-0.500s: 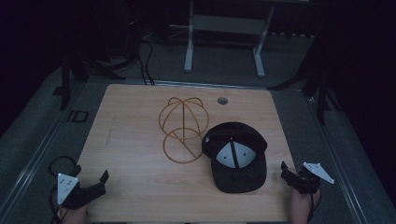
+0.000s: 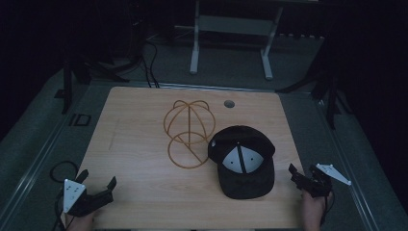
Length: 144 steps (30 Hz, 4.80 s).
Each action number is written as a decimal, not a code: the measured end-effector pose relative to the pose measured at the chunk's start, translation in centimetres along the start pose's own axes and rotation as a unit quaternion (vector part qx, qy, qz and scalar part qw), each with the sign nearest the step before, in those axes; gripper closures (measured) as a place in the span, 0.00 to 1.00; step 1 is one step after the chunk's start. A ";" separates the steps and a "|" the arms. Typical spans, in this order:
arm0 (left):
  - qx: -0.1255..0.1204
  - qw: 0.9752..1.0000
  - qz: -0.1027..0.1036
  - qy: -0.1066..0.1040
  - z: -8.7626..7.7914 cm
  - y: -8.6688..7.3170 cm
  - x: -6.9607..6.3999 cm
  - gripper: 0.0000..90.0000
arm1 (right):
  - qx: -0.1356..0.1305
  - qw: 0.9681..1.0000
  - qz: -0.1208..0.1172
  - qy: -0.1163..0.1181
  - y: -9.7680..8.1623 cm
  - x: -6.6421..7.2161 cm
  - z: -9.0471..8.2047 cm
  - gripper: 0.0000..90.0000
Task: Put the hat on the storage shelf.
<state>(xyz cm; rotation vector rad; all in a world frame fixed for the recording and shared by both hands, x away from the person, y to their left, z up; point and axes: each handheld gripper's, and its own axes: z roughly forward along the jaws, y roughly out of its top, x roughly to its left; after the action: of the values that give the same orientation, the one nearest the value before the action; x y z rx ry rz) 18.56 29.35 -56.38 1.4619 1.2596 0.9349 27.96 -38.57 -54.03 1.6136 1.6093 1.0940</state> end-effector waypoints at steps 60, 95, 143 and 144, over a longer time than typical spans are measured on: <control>0.066 0.995 0.011 -0.077 0.4 1.7 -4.3 0.02 | 0.022 0.975 -0.176 0.132 10.1 12.5 1.6 0.98; 0.068 0.952 0.080 -0.288 4.9 6.7 -19.4 0.05 | -0.071 0.972 -0.153 0.166 12.2 13.8 -5.0 0.98; -0.008 0.965 0.076 -0.251 7.8 13.9 -26.1 0.98 | -0.053 0.960 -0.150 0.231 7.8 13.8 -7.5 0.95; -0.008 0.965 0.076 -0.251 7.8 13.9 -26.1 0.98 | -0.053 0.960 -0.150 0.231 7.8 13.8 -7.5 0.95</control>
<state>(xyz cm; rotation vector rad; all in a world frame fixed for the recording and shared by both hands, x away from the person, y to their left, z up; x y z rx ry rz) 24.92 2.18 -43.92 1.6664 0.7736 0.6106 24.23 -26.54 -41.78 1.0422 1.9706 1.4298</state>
